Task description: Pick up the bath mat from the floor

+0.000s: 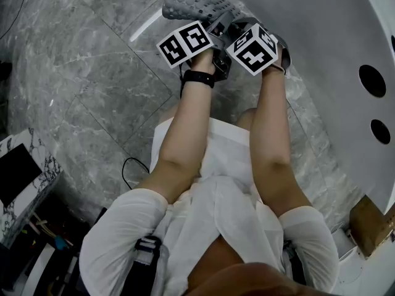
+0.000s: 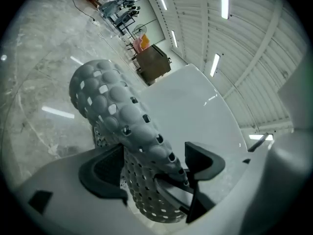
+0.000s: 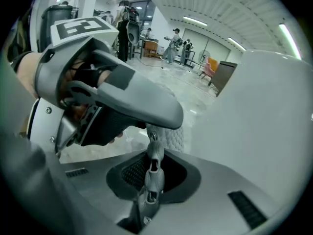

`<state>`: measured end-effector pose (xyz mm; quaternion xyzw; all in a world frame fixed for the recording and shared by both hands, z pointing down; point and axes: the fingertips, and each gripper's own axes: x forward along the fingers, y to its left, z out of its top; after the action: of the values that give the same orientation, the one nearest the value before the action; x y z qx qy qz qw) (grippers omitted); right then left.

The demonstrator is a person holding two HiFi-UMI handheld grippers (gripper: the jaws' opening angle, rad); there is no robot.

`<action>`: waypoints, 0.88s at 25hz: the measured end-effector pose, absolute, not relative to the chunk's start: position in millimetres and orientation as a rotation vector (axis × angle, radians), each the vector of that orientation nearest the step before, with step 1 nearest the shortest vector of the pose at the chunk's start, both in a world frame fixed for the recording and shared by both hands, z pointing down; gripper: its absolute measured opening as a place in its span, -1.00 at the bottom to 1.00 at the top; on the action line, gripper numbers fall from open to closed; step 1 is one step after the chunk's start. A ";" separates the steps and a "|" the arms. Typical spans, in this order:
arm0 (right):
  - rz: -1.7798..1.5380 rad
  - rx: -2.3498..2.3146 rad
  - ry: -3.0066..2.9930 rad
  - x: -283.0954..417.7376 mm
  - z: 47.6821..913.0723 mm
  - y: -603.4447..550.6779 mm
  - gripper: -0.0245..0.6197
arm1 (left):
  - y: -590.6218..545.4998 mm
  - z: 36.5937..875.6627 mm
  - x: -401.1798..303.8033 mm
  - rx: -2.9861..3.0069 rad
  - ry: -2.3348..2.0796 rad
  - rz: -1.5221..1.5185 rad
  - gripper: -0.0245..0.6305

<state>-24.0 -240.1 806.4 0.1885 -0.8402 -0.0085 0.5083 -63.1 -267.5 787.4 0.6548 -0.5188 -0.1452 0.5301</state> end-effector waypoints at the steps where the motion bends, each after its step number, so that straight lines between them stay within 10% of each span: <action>1: -0.036 0.430 -2.029 -26.5 806.3 -238.3 -0.75 | -267.9 788.9 -65.2 1.562 -1.255 -0.336 0.25; 22: 0.024 0.286 -2.171 -57.6 802.0 -209.2 -0.42 | -268.4 778.7 -78.4 1.636 -1.333 -0.343 -0.63</action>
<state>-57.6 -209.2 802.0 0.1161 -0.8812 0.0097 0.4581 -78.4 -268.4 778.7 0.6709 -0.5467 -0.1405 0.4810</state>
